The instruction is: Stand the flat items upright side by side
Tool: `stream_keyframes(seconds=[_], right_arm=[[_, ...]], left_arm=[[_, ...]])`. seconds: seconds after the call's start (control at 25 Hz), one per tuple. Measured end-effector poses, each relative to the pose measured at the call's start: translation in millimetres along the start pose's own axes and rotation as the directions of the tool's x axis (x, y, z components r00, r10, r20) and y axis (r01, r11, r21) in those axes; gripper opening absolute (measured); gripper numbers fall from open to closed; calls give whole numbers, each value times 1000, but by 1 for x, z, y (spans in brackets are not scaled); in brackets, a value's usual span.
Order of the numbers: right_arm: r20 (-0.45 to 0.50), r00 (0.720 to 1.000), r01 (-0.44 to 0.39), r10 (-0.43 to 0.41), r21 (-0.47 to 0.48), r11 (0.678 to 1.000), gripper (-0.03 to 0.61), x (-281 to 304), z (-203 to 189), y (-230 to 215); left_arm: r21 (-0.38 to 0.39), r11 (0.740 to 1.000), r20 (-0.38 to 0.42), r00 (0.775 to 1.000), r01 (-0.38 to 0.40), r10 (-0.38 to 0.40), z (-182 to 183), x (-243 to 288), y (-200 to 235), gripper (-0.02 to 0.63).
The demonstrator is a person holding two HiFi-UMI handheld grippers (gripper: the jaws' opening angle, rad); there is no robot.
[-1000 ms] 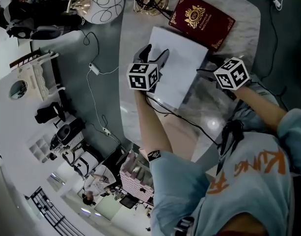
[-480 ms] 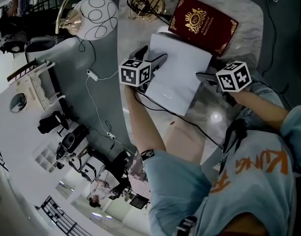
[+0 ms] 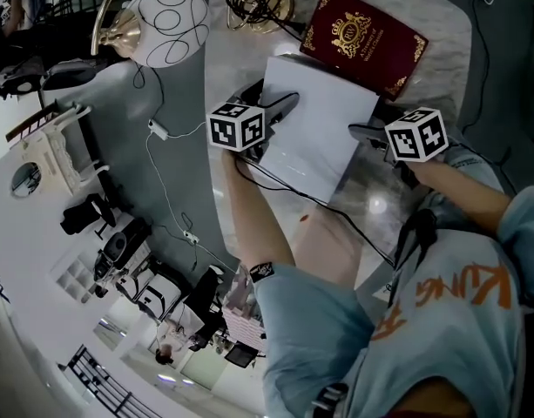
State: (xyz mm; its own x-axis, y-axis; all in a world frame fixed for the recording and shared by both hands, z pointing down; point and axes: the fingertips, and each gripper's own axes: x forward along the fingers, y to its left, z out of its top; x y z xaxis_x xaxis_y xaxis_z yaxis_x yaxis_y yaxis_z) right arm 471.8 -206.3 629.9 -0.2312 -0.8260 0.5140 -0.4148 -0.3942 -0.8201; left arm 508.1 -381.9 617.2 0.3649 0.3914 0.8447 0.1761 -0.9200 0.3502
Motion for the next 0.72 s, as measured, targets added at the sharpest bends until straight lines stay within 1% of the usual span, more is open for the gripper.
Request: stream_keyframes(seconds=[0.12,0.2,0.36,0.48,0.56,0.72], right_arm=[[-8,1000,-5,5,-25,1000,336,0,2,1],[-8,1000,-8,8,-46,999,333,-1,3,4],[7,1000,-22,23,-90,996,330,-3,7,14],[16,999,-43,46,-148,988,331,-3,11,23],[26,998,-55,61,-189,980,331,-4,15,30],[53,994,-74,92,-273,959,331,-13,25,49]], left_arm=[[-10,999,21,999,-47,47,-3,-7,0,399],[-14,996,48,995,-84,84,-4,-16,-4,393],[-23,986,107,980,-166,168,-6,-41,-11,387],[-43,974,155,961,-223,227,-9,-60,-16,385],[-58,964,187,945,-261,268,-10,-74,-20,385],[-99,939,260,903,-328,343,-13,-105,-32,382]])
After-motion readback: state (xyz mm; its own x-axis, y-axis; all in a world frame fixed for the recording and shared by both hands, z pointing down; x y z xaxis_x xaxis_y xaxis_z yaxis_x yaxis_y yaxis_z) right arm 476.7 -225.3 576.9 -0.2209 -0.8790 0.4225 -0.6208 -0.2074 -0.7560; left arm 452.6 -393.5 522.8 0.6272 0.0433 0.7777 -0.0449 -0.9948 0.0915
